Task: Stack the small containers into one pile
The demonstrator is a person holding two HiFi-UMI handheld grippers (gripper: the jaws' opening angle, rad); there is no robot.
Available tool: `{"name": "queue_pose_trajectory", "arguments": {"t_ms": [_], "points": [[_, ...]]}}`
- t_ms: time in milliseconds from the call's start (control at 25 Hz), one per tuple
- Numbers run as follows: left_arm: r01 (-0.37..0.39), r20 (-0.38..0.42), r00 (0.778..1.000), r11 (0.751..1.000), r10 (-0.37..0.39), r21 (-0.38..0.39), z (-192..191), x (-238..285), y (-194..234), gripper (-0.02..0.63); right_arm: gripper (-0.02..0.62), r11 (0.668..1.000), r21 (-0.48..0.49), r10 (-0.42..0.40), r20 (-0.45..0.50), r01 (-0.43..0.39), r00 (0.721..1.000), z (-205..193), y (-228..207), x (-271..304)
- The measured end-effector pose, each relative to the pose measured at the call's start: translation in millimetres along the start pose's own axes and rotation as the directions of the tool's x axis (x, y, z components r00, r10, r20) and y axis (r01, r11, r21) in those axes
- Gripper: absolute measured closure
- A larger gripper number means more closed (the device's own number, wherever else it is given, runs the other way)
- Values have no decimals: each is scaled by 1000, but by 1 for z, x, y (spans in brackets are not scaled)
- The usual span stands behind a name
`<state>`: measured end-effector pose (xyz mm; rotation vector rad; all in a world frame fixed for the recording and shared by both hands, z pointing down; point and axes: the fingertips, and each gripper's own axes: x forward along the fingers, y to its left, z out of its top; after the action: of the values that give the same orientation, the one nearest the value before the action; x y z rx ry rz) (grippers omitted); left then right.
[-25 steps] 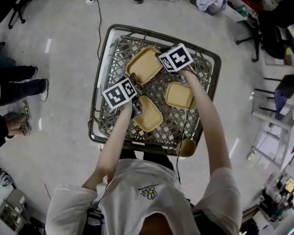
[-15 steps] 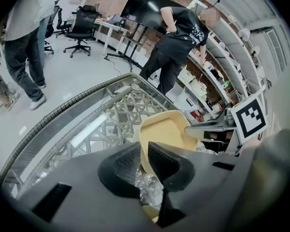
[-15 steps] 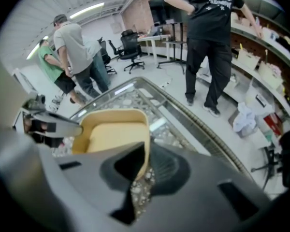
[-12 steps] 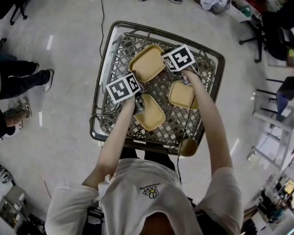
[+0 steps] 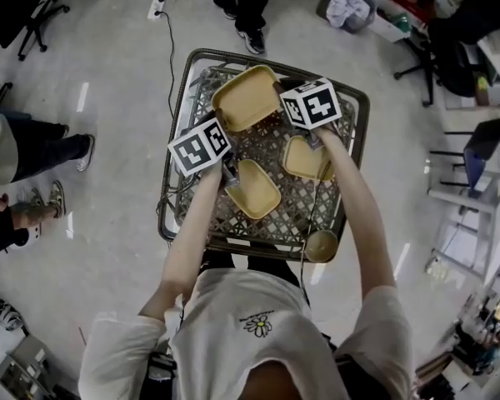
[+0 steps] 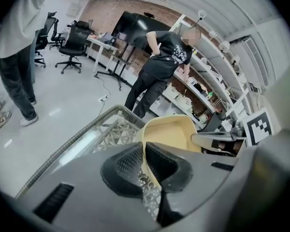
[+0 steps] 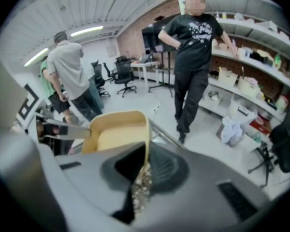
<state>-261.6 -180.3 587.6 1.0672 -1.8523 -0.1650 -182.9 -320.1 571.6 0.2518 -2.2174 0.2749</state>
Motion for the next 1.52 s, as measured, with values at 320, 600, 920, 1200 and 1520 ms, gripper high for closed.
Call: {"name": "queue_pose_trajectory", "arguments": {"t_ms": [320, 600, 920, 1200, 1520], "points": [[97, 224, 963, 968, -150, 229, 87, -87, -63, 571, 552, 983, 81, -184, 313, 167, 932, 75, 28, -121], [130, 349, 877, 861, -331, 492, 141, -181, -125, 575, 552, 926, 202, -377, 570, 320, 731, 102, 74, -241], [153, 372, 746, 685, -552, 712, 136, -272, -199, 578, 552, 793, 436, -597, 696, 425, 400, 62, 124, -356], [164, 356, 688, 613, -633, 773, 108, -329, -230, 578, 552, 723, 516, -667, 693, 459, 273, 24, 165, -418], [171, 280, 734, 567, -619, 806, 96, -331, -234, 578, 552, 736, 593, -676, 624, 327, 391, 6, 168, -413]]}}
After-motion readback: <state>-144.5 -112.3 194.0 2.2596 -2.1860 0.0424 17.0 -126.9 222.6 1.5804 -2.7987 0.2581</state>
